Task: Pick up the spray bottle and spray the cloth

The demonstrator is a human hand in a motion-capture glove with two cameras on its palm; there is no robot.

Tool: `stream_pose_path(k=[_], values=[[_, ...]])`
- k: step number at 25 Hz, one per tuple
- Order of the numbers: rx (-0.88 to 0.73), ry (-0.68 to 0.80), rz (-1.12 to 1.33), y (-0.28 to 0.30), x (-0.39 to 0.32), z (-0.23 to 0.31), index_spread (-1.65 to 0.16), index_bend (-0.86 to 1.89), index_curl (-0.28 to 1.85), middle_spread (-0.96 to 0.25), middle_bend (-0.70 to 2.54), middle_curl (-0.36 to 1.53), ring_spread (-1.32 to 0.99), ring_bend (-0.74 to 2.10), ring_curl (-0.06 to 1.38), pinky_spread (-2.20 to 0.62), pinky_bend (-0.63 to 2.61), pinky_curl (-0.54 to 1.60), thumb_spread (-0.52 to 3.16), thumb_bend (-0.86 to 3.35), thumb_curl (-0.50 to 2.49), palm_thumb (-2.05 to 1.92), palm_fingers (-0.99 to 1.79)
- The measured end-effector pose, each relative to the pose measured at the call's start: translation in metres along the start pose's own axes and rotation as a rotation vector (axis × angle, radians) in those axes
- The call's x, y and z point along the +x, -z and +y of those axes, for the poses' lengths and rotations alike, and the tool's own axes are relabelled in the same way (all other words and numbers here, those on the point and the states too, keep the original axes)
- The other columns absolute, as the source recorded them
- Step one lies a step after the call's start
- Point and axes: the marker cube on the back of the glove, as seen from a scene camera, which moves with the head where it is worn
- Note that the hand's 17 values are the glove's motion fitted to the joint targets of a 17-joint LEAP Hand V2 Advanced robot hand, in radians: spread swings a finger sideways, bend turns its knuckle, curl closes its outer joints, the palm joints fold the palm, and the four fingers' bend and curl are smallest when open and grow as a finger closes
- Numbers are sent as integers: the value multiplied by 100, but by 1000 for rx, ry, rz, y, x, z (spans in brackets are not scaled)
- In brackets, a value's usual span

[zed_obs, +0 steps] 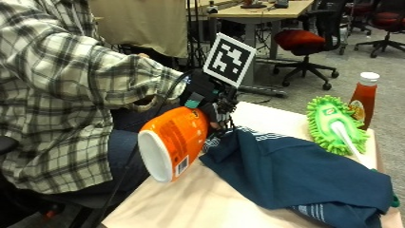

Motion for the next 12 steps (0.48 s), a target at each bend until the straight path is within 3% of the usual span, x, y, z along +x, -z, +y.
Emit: stream_pose_path(k=[6,12], values=[[67,96,-135,12,-8,15,-27,42,59,-16,60,52,-23,61,48,-13,27,39,-18,-3,72,108,133],[217,233,-720,48,-1,36,-27,43,60,-16,60,52,-23,61,48,-13,27,39,-18,-3,71,108,133]])
